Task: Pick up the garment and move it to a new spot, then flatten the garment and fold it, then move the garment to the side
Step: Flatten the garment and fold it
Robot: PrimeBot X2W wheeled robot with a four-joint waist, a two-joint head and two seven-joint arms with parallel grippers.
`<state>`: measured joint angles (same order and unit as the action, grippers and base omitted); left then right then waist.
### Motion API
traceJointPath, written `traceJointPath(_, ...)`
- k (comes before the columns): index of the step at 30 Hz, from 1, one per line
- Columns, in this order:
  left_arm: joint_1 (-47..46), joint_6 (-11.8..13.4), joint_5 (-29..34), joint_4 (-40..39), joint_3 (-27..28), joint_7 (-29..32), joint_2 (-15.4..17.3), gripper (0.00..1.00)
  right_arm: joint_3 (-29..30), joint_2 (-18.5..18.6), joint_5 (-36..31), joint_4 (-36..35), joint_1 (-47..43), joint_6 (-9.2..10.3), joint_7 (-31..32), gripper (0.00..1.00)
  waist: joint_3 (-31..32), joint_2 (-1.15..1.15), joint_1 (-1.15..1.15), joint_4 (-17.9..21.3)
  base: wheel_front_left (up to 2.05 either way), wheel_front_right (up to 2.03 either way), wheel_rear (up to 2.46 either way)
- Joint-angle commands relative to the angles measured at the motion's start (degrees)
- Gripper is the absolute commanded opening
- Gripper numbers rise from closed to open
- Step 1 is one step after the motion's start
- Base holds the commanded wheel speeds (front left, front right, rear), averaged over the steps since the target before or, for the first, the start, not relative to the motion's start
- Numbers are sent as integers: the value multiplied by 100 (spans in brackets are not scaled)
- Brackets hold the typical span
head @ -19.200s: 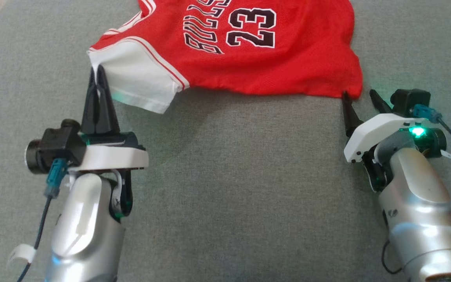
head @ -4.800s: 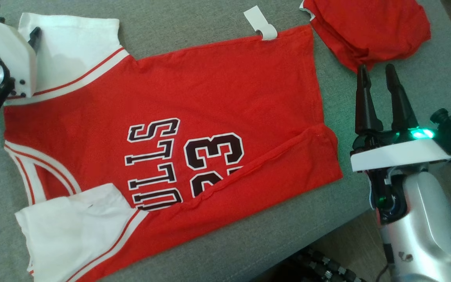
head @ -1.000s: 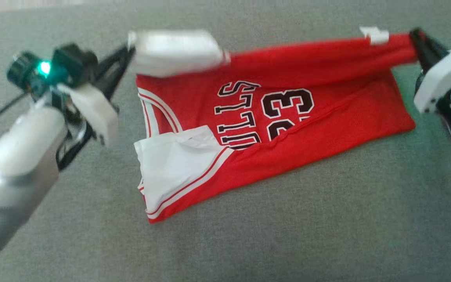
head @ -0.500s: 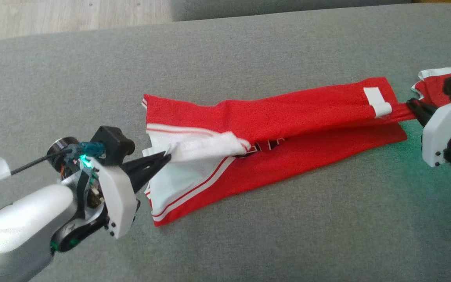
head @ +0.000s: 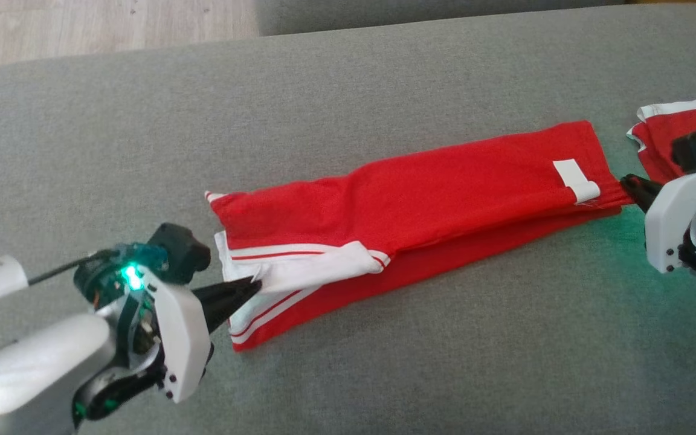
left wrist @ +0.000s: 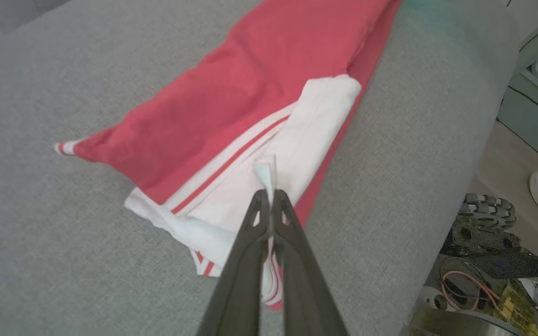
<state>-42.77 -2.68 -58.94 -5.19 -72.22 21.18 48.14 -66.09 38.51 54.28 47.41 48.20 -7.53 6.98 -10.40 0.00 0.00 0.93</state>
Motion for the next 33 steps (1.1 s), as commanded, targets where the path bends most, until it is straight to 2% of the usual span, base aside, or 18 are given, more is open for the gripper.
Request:
traceJointPath(1,-116,41,-19,-46,281,-3,162,21,22,152,54,12,-13,4,-22,33,-11,0,0,13,0,0,0)
traceJointPath(2,-77,134,-46,54,321,-91,91,100,-37,167,-25,89,56,4,-96,100,-17,0,0,32,0,0,0)
traceJointPath(5,-46,191,-89,141,388,-243,-2,100,-16,139,55,101,124,4,-207,100,1,0,0,58,0,0,0)
traceJointPath(8,-129,378,33,287,594,-596,-58,100,28,155,91,97,249,4,-299,100,62,0,0,89,0,0,0)
traceJointPath(12,-215,762,189,607,934,-1206,-221,100,217,204,-114,185,593,4,-754,100,199,0,0,105,0,0,0)
traceJointPath(15,-175,1065,212,780,1199,-1721,-378,100,545,22,-204,262,803,4,-1217,100,318,0,0,159,0,0,0)
traceJointPath(20,-13,1629,299,965,1737,-2922,-696,100,1161,-363,-289,348,848,4,-1898,100,485,0,0,185,0,0,0)
traceJointPath(24,265,1981,275,1091,2249,-3542,-1131,100,1951,-689,-378,332,619,4,-2178,100,559,0,0,127,0,0,0)
traceJointPath(27,613,2108,514,1113,2642,-3609,-1487,100,3015,-986,-825,-65,268,4,-2194,100,603,0,0,112,0,0,0)
traceJointPath(30,1152,2146,1020,1096,3288,-3614,-1906,100,4275,-1454,-1571,-692,-583,4,-2196,100,691,0,0,72,0,0,0)
traceJointPath(33,1804,2023,1552,1022,4072,-3615,-2392,100,5352,-2092,-2477,-1480,-1649,4,-2196,100,790,0,0,37,0,0,0)
